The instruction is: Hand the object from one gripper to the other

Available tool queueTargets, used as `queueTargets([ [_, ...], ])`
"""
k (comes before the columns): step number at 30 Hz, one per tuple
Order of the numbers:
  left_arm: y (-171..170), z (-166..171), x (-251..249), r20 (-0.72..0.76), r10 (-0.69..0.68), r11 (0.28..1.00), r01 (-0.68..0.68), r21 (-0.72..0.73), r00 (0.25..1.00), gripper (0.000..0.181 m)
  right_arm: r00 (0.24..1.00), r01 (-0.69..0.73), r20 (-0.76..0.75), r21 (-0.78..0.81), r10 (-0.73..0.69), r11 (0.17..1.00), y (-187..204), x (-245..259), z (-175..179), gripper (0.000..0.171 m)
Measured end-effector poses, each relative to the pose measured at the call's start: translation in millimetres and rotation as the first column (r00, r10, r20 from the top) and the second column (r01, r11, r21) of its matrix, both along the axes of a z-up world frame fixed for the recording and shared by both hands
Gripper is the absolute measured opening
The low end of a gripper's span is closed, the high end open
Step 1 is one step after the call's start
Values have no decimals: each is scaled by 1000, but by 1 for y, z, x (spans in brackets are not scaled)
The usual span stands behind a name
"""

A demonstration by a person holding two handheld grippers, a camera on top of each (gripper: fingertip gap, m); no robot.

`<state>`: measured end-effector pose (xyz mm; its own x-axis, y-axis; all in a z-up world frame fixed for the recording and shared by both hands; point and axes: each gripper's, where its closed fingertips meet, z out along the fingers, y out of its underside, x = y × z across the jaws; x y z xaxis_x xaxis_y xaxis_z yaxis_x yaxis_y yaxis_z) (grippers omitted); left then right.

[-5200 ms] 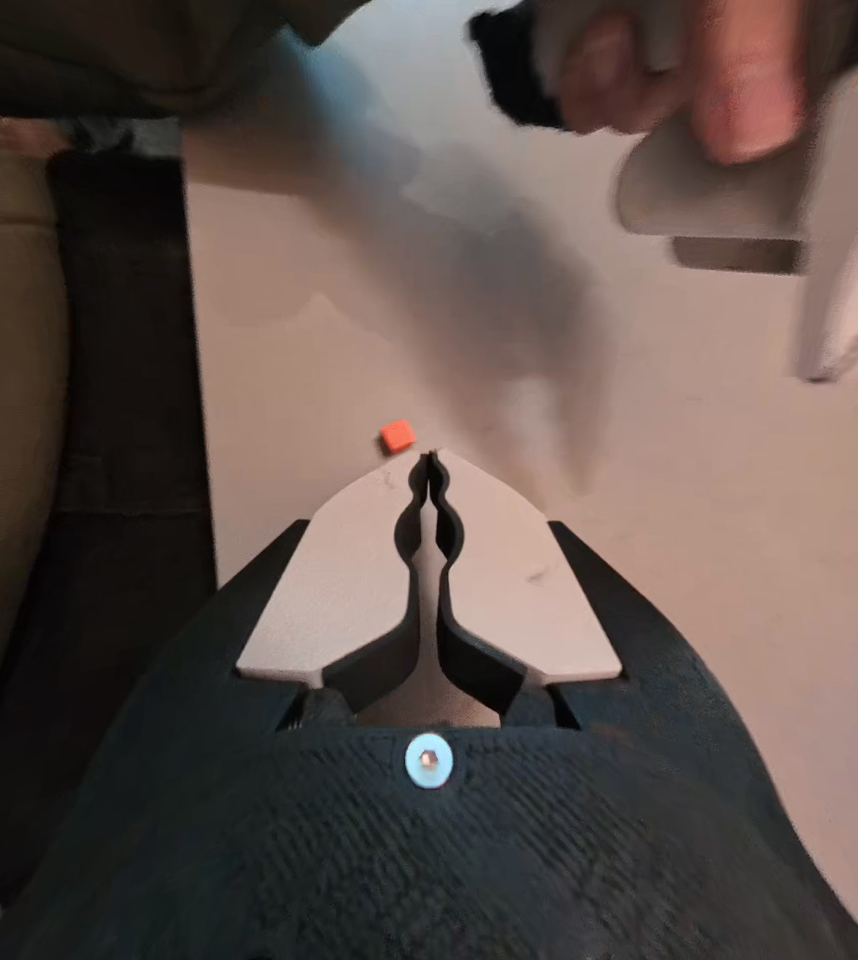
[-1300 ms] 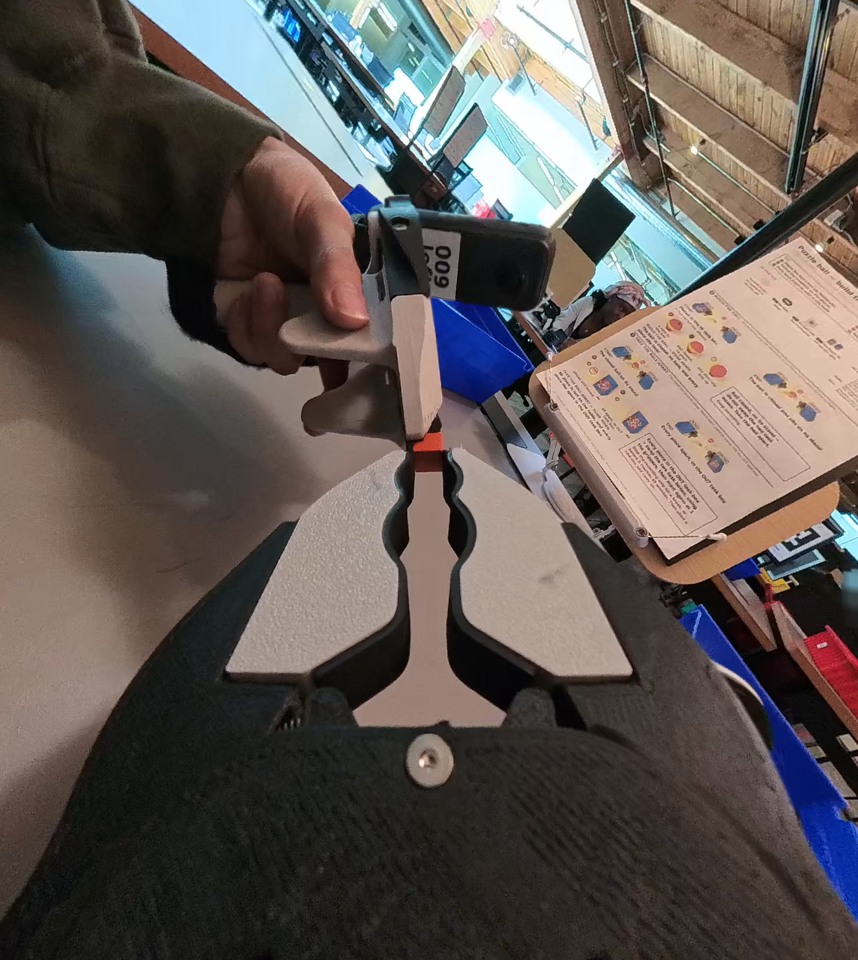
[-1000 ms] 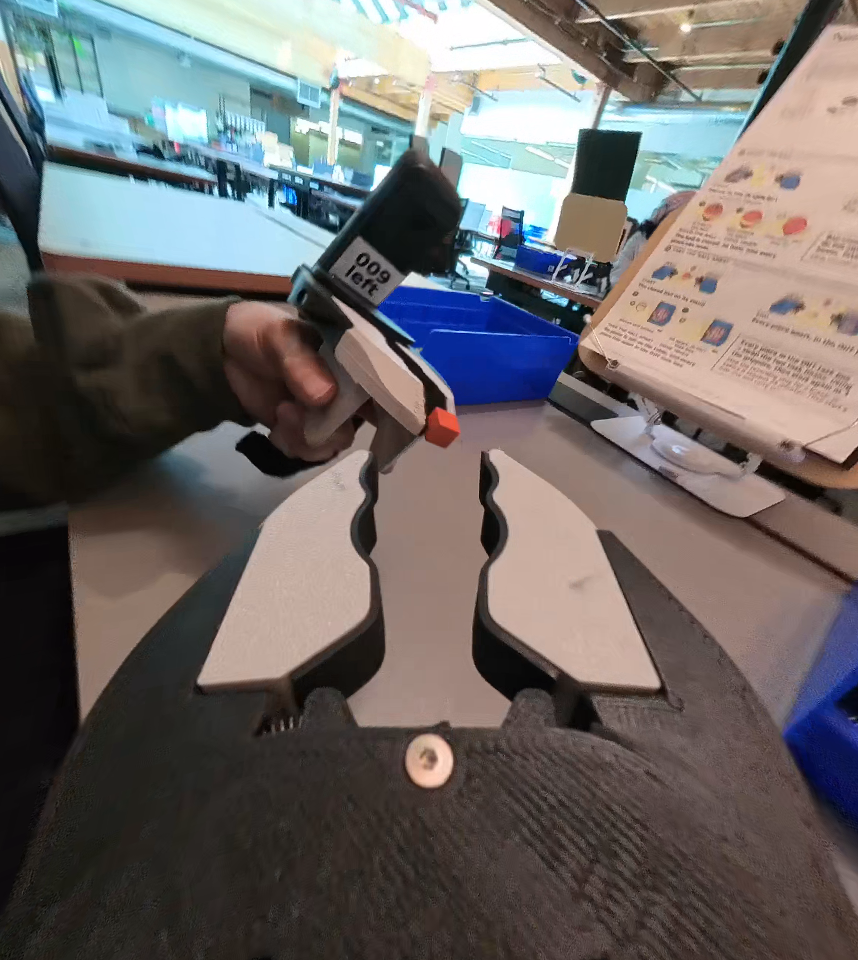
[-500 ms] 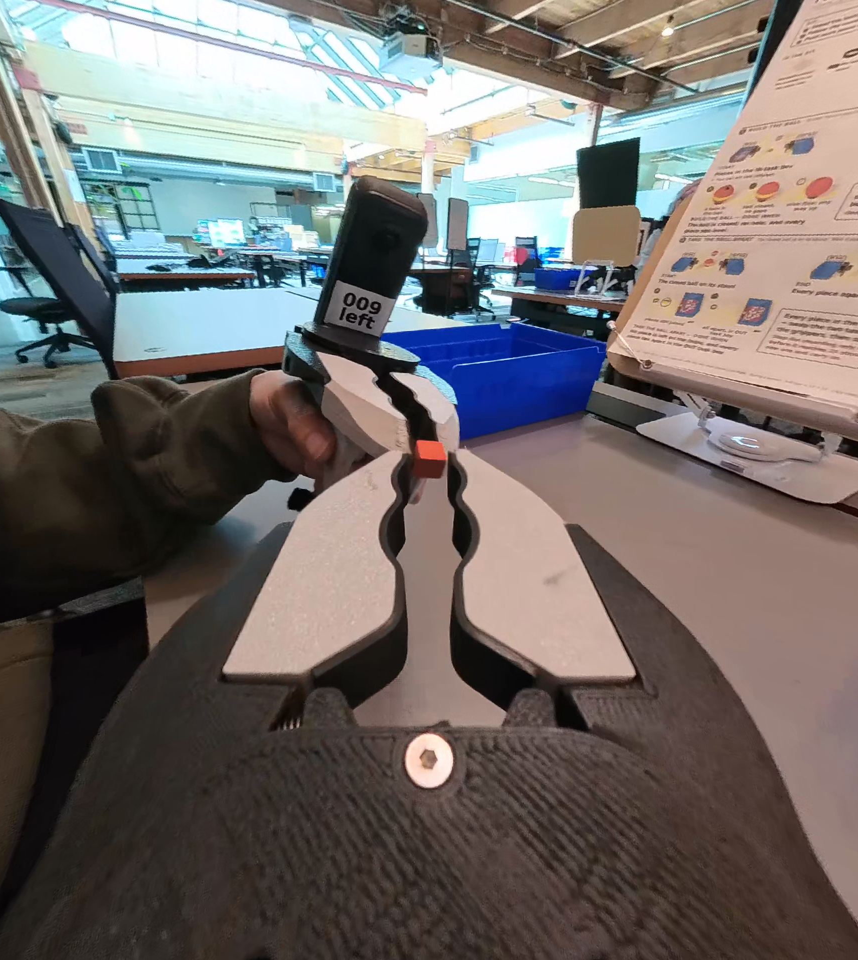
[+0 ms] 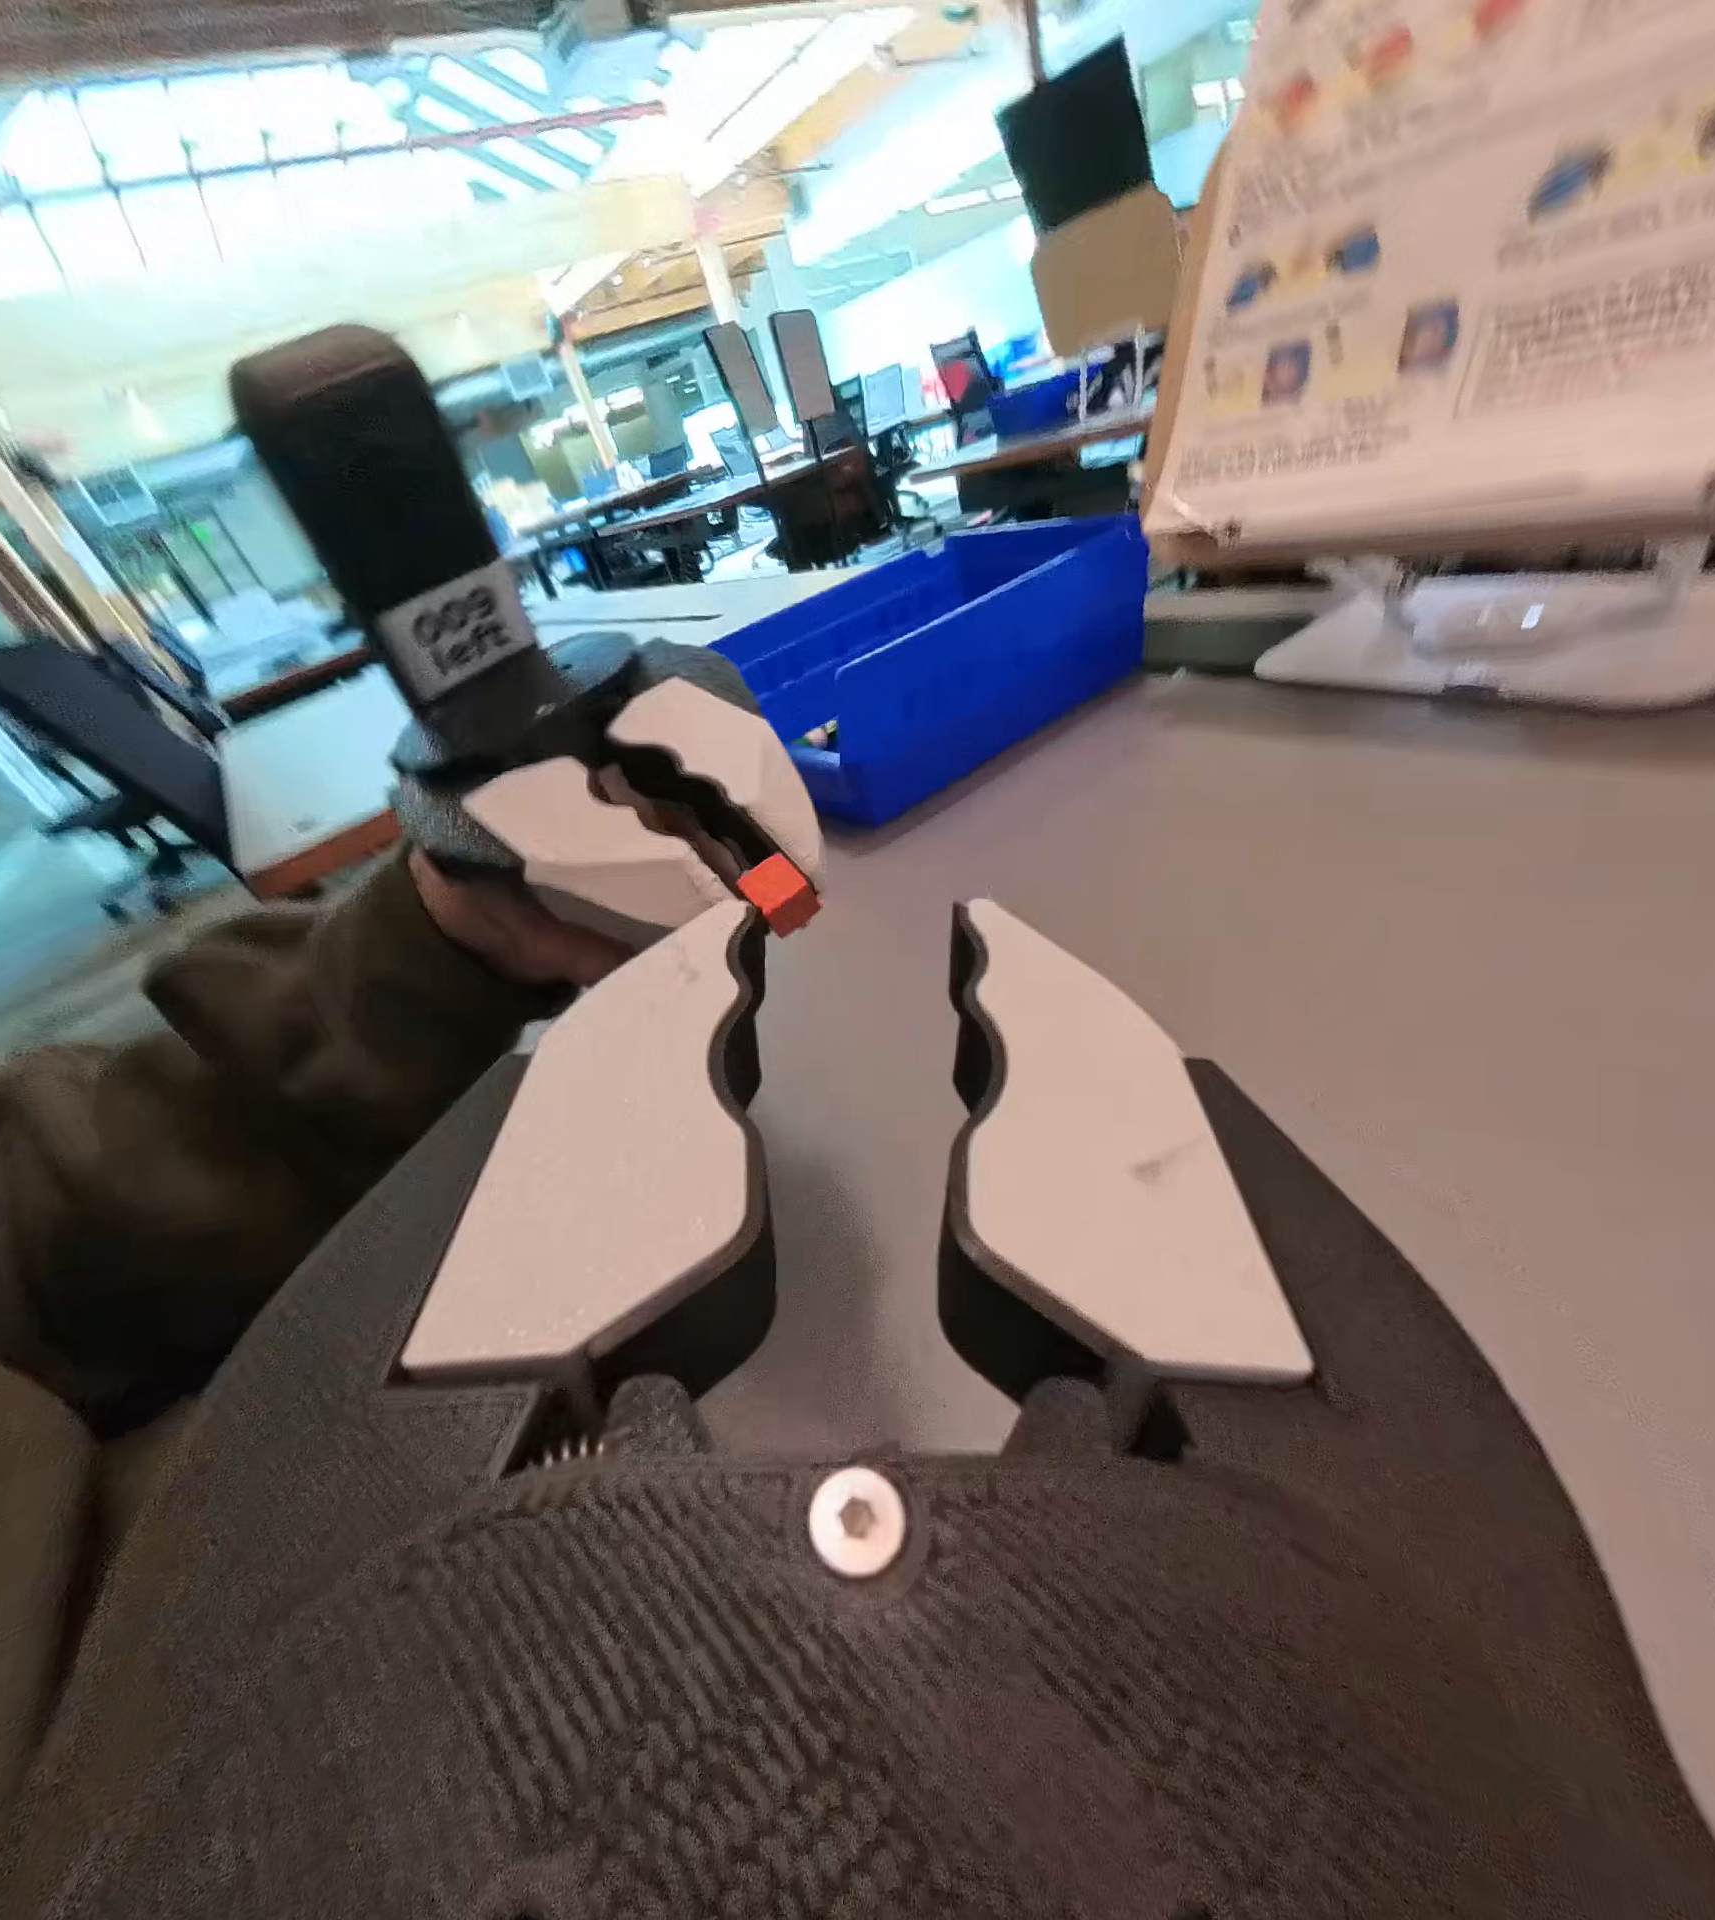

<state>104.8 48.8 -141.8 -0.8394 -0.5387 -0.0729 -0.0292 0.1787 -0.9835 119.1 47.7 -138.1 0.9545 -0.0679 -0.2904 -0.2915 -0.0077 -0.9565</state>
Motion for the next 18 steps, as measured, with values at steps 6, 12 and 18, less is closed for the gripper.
queueTargets([
  [6, -7, 2, 0, 315, 5, 975, -74, 208, 949, 9, 915, -171, -347, 129, 206, 977, 3, -19, 4, 34],
  [12, -2, -3, 6, 414, 15, 938, -157, 310, 910, 9, 880, -185, -414, 151, 232, 971, 3, -19, 3, 28],
  [18, -1, -11, 10, 497, -6, 852, -256, 457, 868, 9, 934, -117, -337, 35, 122, 993, 5, -10, -12, 13],
])
